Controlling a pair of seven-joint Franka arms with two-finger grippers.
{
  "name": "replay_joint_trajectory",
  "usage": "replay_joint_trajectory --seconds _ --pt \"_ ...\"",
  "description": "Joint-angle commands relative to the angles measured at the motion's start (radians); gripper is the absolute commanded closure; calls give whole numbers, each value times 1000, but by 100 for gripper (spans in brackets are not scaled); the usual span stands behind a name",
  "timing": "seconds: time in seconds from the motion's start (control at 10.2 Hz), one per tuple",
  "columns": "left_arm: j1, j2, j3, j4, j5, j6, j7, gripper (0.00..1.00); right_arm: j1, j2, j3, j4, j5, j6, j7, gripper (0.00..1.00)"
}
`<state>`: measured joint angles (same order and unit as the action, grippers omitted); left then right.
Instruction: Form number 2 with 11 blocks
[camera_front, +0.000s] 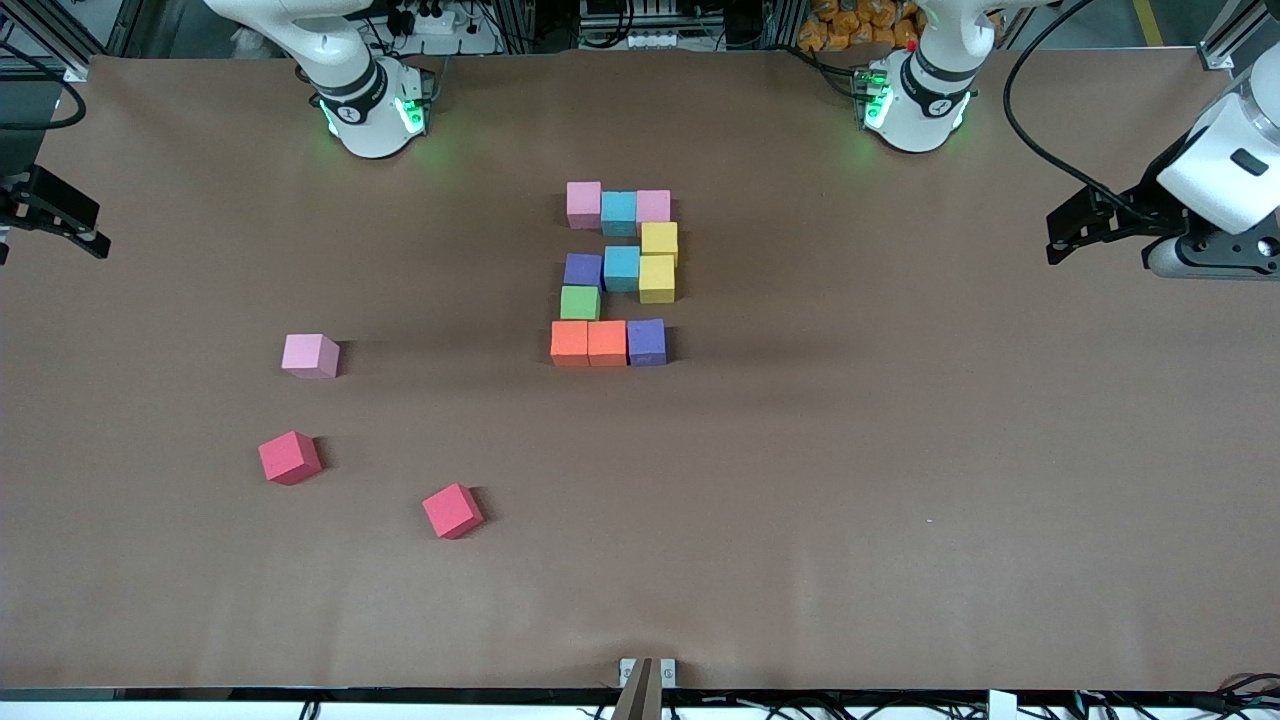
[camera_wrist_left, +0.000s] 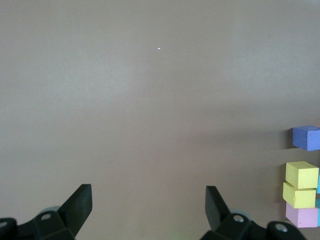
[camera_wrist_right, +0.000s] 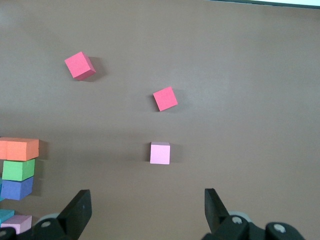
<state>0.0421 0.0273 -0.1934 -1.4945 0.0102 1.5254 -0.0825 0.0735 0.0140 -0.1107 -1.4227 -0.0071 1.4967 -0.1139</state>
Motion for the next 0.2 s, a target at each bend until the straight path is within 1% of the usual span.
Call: replay_joint_trajectory --seconds 0.0,0.1 --pt "4 -9 0 0 -1 -13 -11 0 9 14 -12 30 2 -21 -9 0" --pt "4 -9 0 0 -3 -13 -11 0 9 14 -12 30 2 -23 -10 0"
